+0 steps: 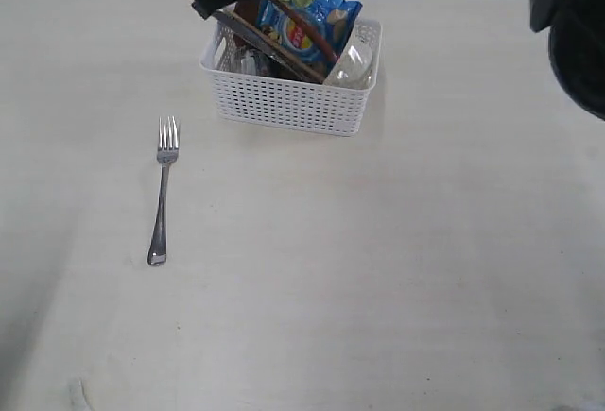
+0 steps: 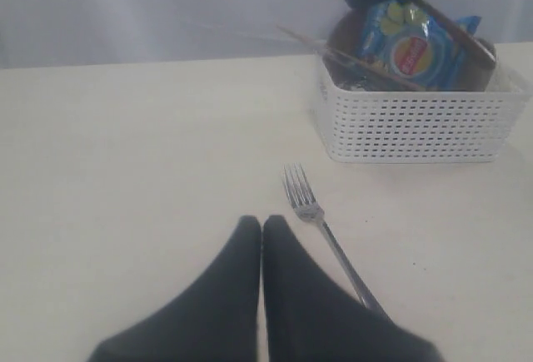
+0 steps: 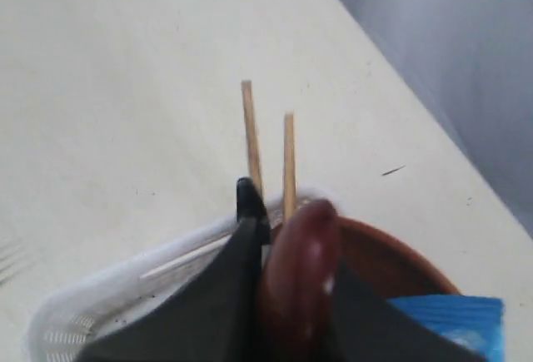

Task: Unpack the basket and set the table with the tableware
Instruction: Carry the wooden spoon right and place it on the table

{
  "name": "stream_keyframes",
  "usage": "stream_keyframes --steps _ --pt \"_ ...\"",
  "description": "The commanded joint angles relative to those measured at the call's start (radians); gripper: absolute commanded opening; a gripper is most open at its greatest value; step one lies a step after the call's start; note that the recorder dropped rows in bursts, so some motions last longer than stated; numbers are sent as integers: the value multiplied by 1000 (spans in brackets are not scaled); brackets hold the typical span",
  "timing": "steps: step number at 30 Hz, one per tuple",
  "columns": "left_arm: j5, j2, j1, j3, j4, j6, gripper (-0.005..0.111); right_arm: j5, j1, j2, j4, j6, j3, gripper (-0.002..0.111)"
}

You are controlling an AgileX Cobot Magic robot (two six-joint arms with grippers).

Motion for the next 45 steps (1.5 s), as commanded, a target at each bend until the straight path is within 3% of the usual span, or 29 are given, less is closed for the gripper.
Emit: stream_keyframes --steps 1,7,12,18,24,32,38,45 --pt "-2 -3 -6 3 4 -3 0 11 -3 -67 -1 1 -1 0" --pt "-2 -3 -6 3 4 -3 0 115 -7 -138 -54 52 -1 0" --pt "-2 -3 -6 3 4 -3 0 211 -23 -217 -325 348 -1 0" --pt "-2 -3 -6 3 4 -3 0 382 -142 -275 -314 489 -1 0" --pt "-2 -3 -6 3 1 -3 0 504 -328 -280 -239 628 67 0" --pt "-2 -3 -6 3 1 -3 0 356 -444 -282 -188 615 409 0" --pt "-2 -3 -6 3 1 -3 0 122 -444 -282 -186 669 655 0" --pt "-2 -3 -6 3 1 -3 0 -3 -444 -269 -197 676 788 0"
